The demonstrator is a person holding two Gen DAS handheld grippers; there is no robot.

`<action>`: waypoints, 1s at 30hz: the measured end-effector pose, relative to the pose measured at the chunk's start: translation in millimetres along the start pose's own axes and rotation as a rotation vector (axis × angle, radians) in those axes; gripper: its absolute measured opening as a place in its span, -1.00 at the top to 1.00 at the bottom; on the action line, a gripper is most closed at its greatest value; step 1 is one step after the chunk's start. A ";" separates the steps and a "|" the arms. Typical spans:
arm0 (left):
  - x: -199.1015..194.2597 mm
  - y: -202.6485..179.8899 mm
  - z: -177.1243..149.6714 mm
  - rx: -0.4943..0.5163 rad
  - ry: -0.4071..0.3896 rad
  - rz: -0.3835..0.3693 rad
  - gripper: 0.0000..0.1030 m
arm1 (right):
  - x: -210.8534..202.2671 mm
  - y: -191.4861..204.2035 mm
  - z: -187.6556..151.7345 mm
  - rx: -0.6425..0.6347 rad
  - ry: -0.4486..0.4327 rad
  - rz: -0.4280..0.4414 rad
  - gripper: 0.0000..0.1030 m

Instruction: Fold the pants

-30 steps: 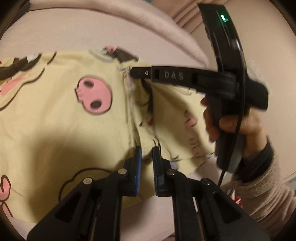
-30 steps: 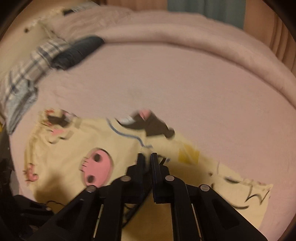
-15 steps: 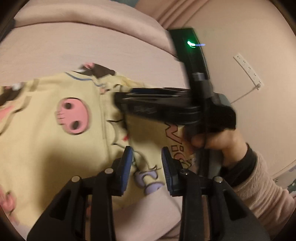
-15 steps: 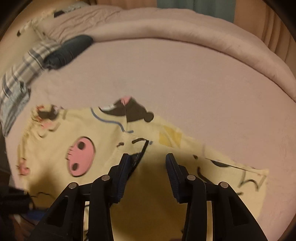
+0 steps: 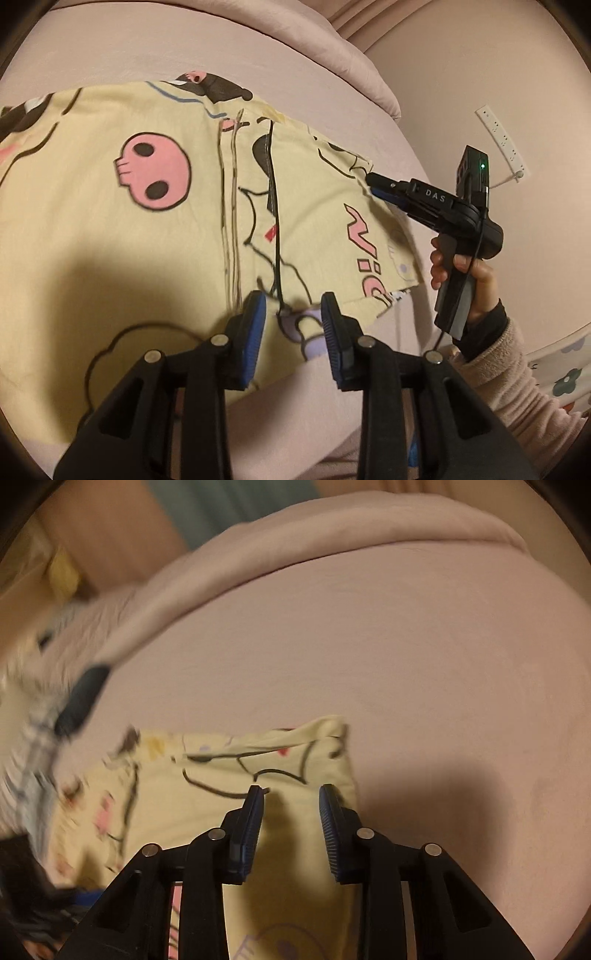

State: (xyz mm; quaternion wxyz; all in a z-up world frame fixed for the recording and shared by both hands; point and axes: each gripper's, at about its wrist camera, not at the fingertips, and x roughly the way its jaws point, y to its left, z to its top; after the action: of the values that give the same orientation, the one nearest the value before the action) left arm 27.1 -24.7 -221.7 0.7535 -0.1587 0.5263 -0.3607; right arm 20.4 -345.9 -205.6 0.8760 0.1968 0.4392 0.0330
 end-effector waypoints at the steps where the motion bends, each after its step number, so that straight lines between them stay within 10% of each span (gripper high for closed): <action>1: -7.4 2.1 -2.3 -0.001 -0.014 0.011 0.40 | -5.4 3.8 0.9 -0.011 -0.012 -0.052 0.28; 8: -104.0 49.0 -28.6 -0.208 -0.256 0.060 -0.55 | -27.6 81.9 -8.5 -0.227 -0.038 0.057 0.11; 19: -146.1 137.6 -72.7 -0.685 -0.428 -0.002 -0.55 | 4.8 187.4 -53.5 -0.419 0.072 0.266 0.10; 30: -136.1 153.2 -33.8 -0.764 -0.494 0.004 -0.32 | 8.2 213.5 -65.5 -0.440 0.108 0.298 0.10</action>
State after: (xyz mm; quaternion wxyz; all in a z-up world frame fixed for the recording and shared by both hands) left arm 28.8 182.5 -237.6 0.7446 -0.5055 0.4264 -0.0904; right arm -1.2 -126.8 -167.2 0.8583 0.0623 0.4339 0.2666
